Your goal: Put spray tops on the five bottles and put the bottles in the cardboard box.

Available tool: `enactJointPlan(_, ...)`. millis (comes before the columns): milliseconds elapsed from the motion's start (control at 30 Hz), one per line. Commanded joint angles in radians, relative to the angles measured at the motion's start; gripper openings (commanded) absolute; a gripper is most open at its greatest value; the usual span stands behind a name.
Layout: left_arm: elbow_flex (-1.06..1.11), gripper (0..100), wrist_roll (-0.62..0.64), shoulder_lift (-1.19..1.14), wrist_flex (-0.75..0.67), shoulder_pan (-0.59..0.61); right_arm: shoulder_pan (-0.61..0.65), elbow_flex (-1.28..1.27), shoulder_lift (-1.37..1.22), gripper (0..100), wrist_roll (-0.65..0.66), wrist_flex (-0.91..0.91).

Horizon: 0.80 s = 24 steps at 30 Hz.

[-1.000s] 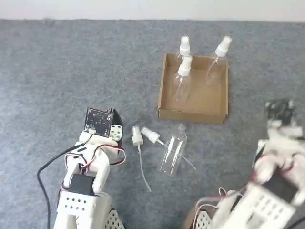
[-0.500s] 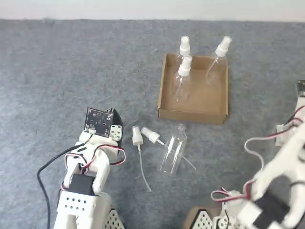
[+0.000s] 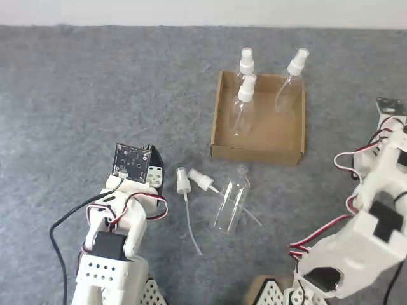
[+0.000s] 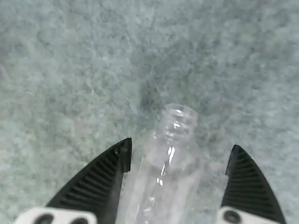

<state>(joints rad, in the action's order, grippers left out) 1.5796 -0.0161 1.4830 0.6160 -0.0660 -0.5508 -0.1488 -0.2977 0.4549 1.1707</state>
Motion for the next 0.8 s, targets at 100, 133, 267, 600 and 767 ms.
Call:
enactJointPlan(100, -0.008, 1, -0.008, 0.018, -0.028, 0.002, 0.005, 0.057, -0.065, 28.0, -0.009, 0.002)
enactJointPlan(133, -0.008, 1, -0.008, 0.018, -0.028, 0.002, 0.007, 0.057, -0.077, 26.9, -0.009, 0.001)
enactJointPlan(267, -0.008, 1, -0.008, 0.018, -0.028, 0.002, 0.007, 0.058, -0.111, 15.1, -0.009, -0.016)
enactJointPlan(600, -0.008, 1, -0.008, 0.018, -0.028, 0.002, 0.019, 0.212, -0.005, 0.6, -0.003, 0.145)
enactJointPlan(767, -0.008, 1, -0.008, 0.018, -0.025, 0.002, 0.134, 0.224, 0.214, 0.6, -0.011, 0.255)
